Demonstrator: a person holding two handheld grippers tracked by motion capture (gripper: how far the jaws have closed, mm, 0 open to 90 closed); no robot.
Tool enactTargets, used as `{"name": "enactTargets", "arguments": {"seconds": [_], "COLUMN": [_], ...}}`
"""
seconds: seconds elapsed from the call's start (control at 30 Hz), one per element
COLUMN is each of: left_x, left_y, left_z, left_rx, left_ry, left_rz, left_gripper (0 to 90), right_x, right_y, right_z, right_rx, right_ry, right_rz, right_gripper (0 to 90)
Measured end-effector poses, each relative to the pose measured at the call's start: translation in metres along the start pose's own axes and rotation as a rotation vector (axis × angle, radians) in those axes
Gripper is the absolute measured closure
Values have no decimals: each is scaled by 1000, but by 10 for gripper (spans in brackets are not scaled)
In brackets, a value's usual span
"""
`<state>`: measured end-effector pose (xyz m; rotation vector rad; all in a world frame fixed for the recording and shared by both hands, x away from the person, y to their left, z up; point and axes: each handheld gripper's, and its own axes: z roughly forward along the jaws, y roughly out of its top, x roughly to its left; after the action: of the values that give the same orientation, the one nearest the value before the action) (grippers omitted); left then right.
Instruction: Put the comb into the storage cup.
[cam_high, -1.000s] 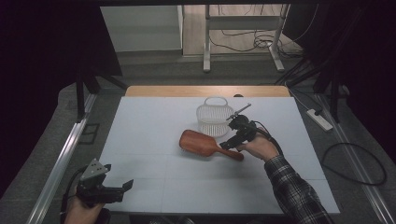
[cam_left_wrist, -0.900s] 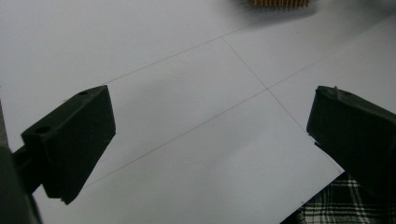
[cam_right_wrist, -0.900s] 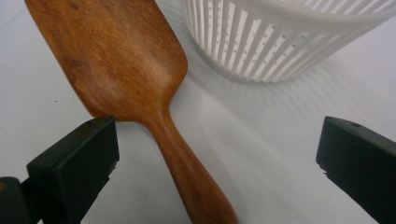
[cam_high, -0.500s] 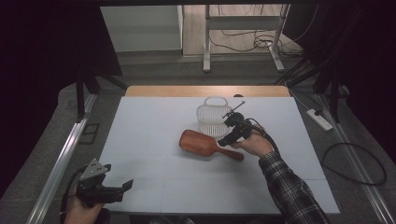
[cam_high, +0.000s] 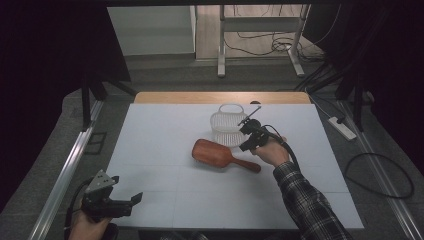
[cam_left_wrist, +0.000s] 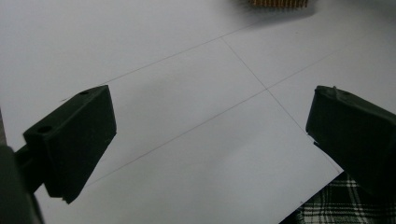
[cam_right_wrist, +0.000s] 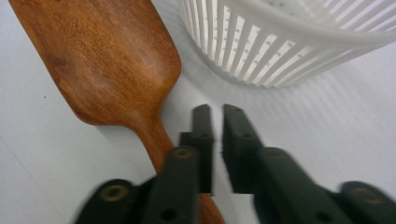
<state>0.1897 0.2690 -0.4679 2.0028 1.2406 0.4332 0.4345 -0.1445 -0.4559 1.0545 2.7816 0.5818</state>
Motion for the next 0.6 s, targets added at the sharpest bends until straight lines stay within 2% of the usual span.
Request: {"name": "enactTargets", "arguments": {"seconds": [0.03, 0.37, 0.6], "left_x": [0, 0, 0], "left_y": [0, 0, 0], "left_z": [0, 0, 0], "left_rx": [0, -2, -2], "left_ry": [0, -1, -1], "left_rz": [0, -2, -2], "left_gripper": [25, 26, 27], "right_x": [0, 1, 1], "right_y": [0, 2, 0], "right_z": [0, 7, 16], "right_rx": [0, 24, 29], "right_ry": [1, -34, -34], "right_rz": [-3, -38, -38], "right_gripper": [891, 892, 892]}}
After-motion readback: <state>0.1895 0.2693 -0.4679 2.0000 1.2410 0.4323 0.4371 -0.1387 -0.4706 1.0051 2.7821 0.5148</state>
